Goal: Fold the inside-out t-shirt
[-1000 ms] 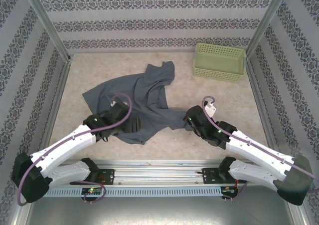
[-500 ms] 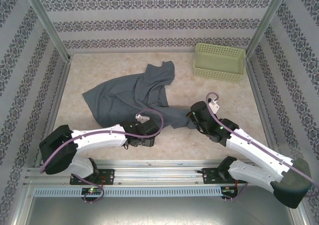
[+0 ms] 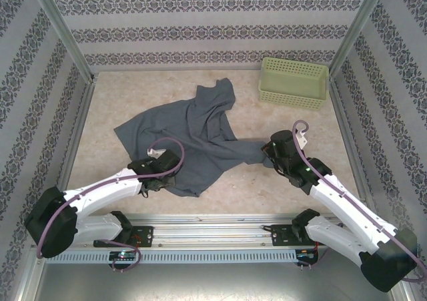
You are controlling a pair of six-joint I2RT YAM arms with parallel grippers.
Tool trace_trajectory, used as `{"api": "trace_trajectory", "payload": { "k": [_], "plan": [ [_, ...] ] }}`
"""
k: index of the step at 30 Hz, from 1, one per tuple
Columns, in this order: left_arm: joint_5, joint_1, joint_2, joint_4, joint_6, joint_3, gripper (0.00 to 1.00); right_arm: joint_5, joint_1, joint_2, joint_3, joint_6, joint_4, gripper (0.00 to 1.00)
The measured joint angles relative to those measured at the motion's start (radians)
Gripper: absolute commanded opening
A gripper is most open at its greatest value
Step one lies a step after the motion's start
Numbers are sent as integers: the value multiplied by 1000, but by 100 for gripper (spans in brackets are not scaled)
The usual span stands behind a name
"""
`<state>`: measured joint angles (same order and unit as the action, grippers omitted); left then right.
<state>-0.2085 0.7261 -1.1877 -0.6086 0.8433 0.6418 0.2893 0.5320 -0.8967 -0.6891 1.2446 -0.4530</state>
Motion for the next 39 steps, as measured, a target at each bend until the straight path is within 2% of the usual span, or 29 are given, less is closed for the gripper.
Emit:
{"api": "trace_trajectory", "payload": {
  "k": [2,4,8,10,12,14,15,19,23,25,34,39],
  "plan": [
    [9,18,-4,-6,-6,19,31,-14,0,-4,0,0,0,0],
    [11,82,-24,-11,-11,65,40,-30,0,-16,0,-1,1,0],
    [18,224,-108,-1,-11,164,52,-42,1,-29,2,-3,2,0],
    [16,285,-193,5,-5,214,59,-41,0,-25,10,-3,2,0],
    [24,328,-291,17,-3,250,62,-41,0,-17,15,-3,0,0],
    [33,344,-356,23,0,263,60,-40,0,-8,17,-3,0,0],
    [32,346,-389,22,4,263,56,-40,0,-2,17,-3,-2,0],
    [24,331,-419,15,37,237,27,-40,-17,18,17,-12,-15,0],
    [13,259,-326,10,46,140,6,-31,-47,45,17,-19,-50,0],
    [5,190,-245,-5,40,85,0,-19,-60,63,17,-19,-71,0],
    [-6,-183,40,-39,-78,17,0,-3,-65,90,36,-12,-116,0],
    [3,-305,65,-42,-153,60,0,-11,-34,62,64,9,-109,0]
  ]
}}
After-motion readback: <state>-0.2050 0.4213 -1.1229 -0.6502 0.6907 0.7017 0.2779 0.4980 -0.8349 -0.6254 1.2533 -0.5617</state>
